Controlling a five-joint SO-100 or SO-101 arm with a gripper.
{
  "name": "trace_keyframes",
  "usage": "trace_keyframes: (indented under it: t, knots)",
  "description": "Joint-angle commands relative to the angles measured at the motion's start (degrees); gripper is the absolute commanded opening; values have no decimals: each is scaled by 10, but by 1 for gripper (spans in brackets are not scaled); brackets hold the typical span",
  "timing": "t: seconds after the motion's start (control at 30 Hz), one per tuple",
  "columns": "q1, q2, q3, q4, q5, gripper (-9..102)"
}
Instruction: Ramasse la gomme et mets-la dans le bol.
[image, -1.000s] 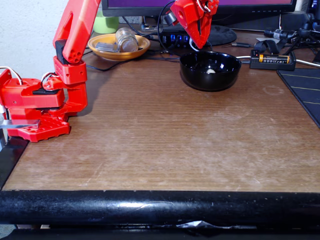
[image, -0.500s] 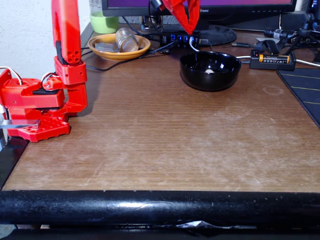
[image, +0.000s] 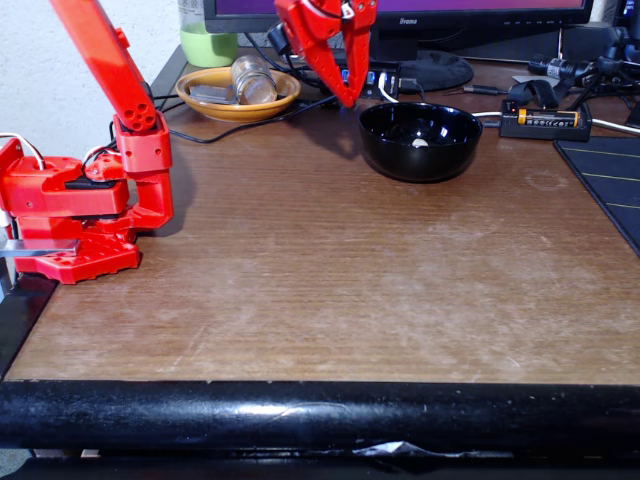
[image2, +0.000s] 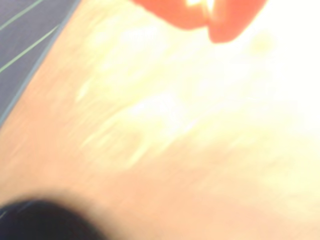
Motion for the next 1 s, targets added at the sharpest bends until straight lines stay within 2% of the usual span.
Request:
trace_keyframes:
  t: [0.0, 0.17, 0.43, 0.73, 0.97]
  knots:
    - [22, 100, 33, -13, -17, -6]
    - [49, 192, 90, -11, -32, -6]
    - [53, 374, 199, -23, 0, -6]
    - [22, 577, 339, -17, 29, -6]
    - [-13, 651, 405, 20, -8, -6]
